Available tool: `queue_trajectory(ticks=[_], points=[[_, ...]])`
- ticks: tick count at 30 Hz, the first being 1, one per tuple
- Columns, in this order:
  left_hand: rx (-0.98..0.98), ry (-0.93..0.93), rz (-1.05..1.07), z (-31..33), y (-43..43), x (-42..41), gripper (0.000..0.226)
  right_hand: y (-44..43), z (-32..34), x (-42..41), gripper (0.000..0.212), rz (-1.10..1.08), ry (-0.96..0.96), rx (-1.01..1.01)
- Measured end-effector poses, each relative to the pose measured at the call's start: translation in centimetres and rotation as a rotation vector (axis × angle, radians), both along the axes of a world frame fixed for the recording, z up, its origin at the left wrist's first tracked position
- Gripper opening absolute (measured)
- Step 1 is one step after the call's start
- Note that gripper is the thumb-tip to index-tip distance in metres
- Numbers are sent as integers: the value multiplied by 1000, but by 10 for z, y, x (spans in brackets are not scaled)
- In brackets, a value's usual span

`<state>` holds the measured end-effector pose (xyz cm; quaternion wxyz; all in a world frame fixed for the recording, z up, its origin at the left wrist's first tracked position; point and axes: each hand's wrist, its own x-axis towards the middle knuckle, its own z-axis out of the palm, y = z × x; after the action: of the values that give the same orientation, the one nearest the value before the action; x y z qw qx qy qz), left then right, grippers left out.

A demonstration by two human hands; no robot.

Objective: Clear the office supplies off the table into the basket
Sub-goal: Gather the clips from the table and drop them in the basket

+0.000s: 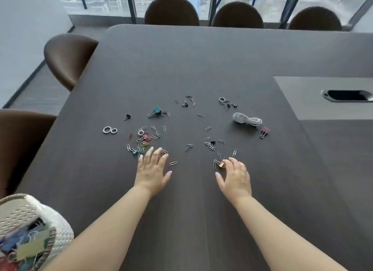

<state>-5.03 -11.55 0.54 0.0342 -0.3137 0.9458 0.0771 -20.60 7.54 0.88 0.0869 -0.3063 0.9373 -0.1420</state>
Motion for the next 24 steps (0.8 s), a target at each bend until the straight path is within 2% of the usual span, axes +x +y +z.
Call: queue_trajectory(ticks=[3, 6, 9, 12, 15, 18, 24], points=[[-1, -176, 112, -19, -22, -3, 87, -4, -22, -14, 88, -19, -54, 237], [31, -250, 172, -29, -49, -12, 104, -17, -35, -28, 105, -44, -108, 292], [28, -283, 168, -34, -72, -24, 111, -39, -42, -41, 105, -21, -91, 309], [30, -228, 107, -40, -88, -41, 109, -65, -44, -57, 107, 45, -75, 278], [37, -139, -2, -43, -100, -61, 104, -90, -47, -72, 97, 134, -61, 226], [20, -139, -63, -45, -110, -78, 103, -112, -48, -84, 92, 208, -29, 185], [-27, -113, -18, -46, -140, -105, 108, -157, -48, -112, 94, 274, -12, 173]])
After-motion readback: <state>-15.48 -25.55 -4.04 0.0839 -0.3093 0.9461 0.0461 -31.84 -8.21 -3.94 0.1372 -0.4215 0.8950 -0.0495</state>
